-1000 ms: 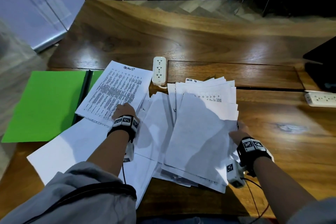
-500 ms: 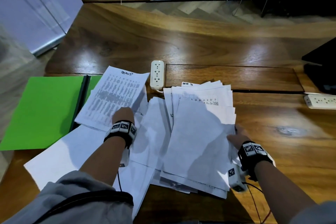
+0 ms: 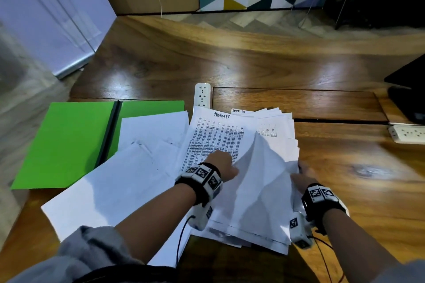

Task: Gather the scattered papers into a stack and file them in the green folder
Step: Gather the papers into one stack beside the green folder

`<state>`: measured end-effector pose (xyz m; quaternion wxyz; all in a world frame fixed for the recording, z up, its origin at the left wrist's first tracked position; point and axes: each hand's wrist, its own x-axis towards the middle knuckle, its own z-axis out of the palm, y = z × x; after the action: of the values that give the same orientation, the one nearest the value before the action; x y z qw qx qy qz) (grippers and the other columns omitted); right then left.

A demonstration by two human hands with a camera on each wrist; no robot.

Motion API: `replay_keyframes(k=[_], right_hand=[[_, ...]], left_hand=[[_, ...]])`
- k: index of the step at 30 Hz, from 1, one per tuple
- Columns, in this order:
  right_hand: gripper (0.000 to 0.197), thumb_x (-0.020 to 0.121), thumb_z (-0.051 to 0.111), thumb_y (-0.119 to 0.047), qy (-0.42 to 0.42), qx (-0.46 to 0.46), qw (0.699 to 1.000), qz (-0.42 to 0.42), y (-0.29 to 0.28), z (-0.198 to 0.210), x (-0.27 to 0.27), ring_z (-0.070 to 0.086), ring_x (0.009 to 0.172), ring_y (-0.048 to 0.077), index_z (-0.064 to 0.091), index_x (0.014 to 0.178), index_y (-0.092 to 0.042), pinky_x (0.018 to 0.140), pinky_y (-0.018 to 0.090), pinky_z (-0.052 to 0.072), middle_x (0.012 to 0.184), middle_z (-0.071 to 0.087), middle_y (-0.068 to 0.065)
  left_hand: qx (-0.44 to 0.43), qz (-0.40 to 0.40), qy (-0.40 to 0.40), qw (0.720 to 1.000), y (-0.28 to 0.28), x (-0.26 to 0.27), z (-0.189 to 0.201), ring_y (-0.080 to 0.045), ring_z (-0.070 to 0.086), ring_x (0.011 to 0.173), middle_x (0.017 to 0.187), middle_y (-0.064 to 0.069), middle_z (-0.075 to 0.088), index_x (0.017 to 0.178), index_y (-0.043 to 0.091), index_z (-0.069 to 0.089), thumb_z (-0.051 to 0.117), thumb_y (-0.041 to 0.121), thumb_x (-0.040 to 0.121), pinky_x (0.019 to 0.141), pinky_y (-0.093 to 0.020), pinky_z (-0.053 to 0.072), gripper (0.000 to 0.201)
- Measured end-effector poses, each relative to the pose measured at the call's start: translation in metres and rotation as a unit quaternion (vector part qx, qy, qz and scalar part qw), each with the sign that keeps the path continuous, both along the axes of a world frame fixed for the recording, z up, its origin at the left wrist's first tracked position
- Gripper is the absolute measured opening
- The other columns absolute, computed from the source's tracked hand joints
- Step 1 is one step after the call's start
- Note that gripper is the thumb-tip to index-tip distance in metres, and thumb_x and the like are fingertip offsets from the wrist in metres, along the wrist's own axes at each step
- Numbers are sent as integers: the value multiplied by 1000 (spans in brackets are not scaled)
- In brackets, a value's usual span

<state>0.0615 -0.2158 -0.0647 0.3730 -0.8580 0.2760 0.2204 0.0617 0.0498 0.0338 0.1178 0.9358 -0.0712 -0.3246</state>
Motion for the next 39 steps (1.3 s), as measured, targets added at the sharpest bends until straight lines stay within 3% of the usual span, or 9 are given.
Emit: replay_keyframes(k=[4, 7, 11, 24, 27, 29, 31, 34, 39], right_hand=[[45, 79, 49, -7, -5, -10, 1000, 22, -3, -2, -3, 63, 101, 37, 58, 122, -14, 91, 45, 52, 110, 67, 20], [42, 81, 47, -8, 2, -16, 999, 30, -3, -1, -4, 62, 103, 40, 57, 122, -14, 93, 46, 51, 113, 66, 21], [40, 86, 48, -7, 20, -28, 999, 39, -4, 0, 2, 61, 106, 41, 56, 125, -13, 94, 45, 49, 117, 64, 22], [35, 82, 52, -5, 41, -65, 993, 89, -7, -7, 15, 64, 100, 36, 61, 115, -10, 89, 40, 50, 113, 67, 21], [36, 81, 51, -8, 45, -66, 993, 89, -8, -5, 15, 64, 98, 34, 61, 115, -14, 90, 44, 51, 113, 67, 19], [37, 85, 50, -10, 64, -48, 994, 80, -6, 1, 14, 61, 97, 31, 55, 121, -17, 89, 40, 49, 114, 65, 13], [38, 89, 50, -11, 81, -23, 994, 69, -5, 5, 13, 59, 98, 30, 49, 127, -17, 89, 38, 46, 116, 62, 12], [36, 89, 52, -9, 75, -8, 996, 57, -7, 5, 14, 62, 101, 33, 51, 125, -14, 94, 44, 48, 117, 64, 17], [29, 89, 50, -8, 76, 3, 996, 37, -4, 9, 10, 62, 96, 34, 52, 115, -19, 88, 44, 50, 107, 62, 15]], left_hand=[[-63, 104, 36, 992, 31, 5, -5, -18, 53, 59, 64, -3, 56, 62, 15, 51, 36, 74, 81, 77, -32, 49, 64], [-42, 282, -44, 957, 93, 14, -19, -28, 62, 100, 109, -13, 65, 93, 11, 59, 48, 61, 83, 91, -38, 48, 52], [91, 494, -43, 864, 183, -8, -38, -40, 29, 137, 149, -22, 26, 142, 5, 30, 65, 39, 80, 107, -50, 35, 79], [154, 402, 49, 901, 249, -6, -47, -40, 8, 146, 157, -19, 15, 149, 11, 14, 89, 46, 49, 109, -63, 27, 130], [138, 390, 31, 910, 248, -3, -47, -41, 45, 129, 140, -26, 46, 134, 2, 42, 84, 33, 64, 101, -53, 43, 88], [126, 361, -19, 924, 243, -4, -41, -39, 62, 101, 112, -25, 65, 96, 1, 61, 69, 29, 78, 93, -48, 49, 33], [145, 338, -53, 928, 235, -1, -37, -37, 63, 96, 97, -23, 68, 73, 4, 59, 57, 31, 87, 99, -52, 44, 31], [237, 297, -78, 922, 216, 12, -19, -35, 56, 115, 115, -17, 65, 103, 6, 63, 51, 16, 90, 102, -47, 40, 20], [229, 280, -138, 922, 192, 32, 0, -36, 62, 107, 118, -19, 62, 141, 4, 23, 49, 5, 89, 84, -39, 48, 58]])
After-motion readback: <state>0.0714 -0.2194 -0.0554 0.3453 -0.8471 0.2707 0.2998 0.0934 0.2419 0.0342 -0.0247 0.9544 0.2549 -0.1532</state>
